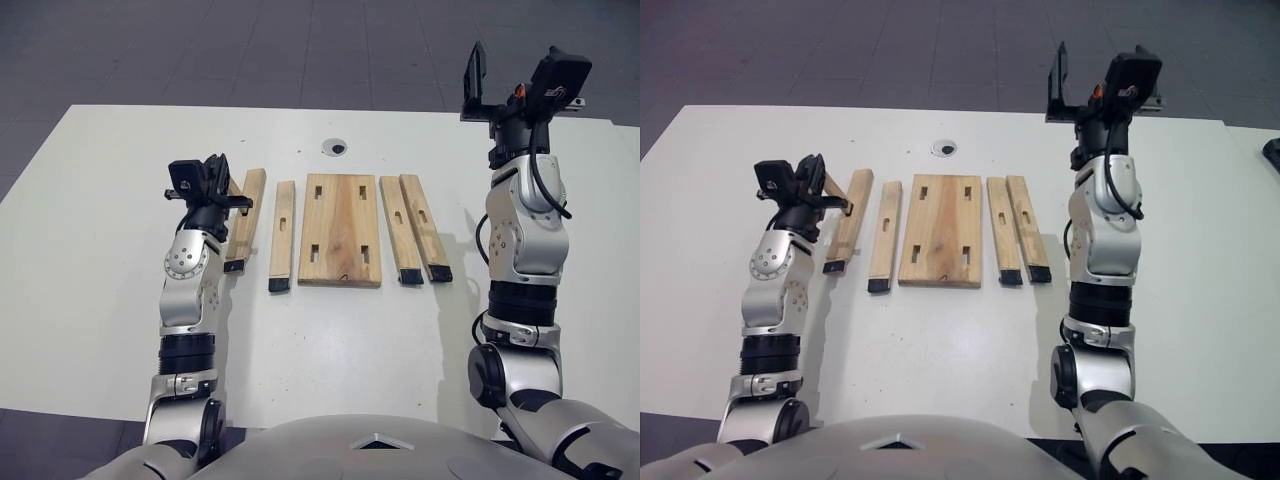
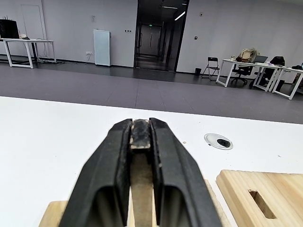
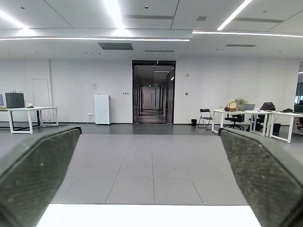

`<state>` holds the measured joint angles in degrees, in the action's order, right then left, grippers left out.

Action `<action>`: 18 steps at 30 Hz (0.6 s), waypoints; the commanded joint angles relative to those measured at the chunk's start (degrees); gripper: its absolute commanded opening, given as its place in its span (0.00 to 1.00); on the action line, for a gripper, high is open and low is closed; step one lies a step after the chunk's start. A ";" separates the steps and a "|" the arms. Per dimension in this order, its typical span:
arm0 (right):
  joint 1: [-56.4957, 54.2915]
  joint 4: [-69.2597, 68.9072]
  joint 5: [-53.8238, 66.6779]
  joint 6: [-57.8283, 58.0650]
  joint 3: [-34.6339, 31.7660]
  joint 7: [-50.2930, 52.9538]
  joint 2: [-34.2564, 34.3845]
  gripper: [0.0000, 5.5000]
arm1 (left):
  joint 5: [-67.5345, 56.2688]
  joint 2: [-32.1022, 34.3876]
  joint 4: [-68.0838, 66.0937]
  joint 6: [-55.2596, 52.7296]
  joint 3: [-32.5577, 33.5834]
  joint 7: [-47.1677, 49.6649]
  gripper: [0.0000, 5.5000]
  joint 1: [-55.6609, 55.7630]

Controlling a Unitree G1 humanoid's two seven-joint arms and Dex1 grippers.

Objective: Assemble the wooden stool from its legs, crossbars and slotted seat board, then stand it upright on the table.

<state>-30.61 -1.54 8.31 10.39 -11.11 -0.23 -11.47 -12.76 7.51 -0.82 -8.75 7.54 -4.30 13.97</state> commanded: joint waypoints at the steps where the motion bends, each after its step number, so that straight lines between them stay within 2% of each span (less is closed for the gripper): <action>1: -1.85 1.27 -0.14 -0.84 -0.06 -0.49 -0.48 0.98 | -1.02 -0.93 2.50 -2.46 -0.29 0.00 0.18 1.75; 12: -2.20 2.47 -0.24 -2.05 -0.36 -0.72 -0.68 0.98 | -2.63 -1.58 4.34 -3.86 1.03 -0.82 0.50 2.86; 18: -1.37 1.73 -0.35 -2.01 -0.48 -0.38 -0.60 0.98 | -7.51 4.00 11.01 -6.04 5.13 -5.19 0.69 5.53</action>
<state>-31.71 0.99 8.11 8.42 -11.21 -0.78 -11.82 -18.58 9.03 8.16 -13.19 11.24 -8.17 16.87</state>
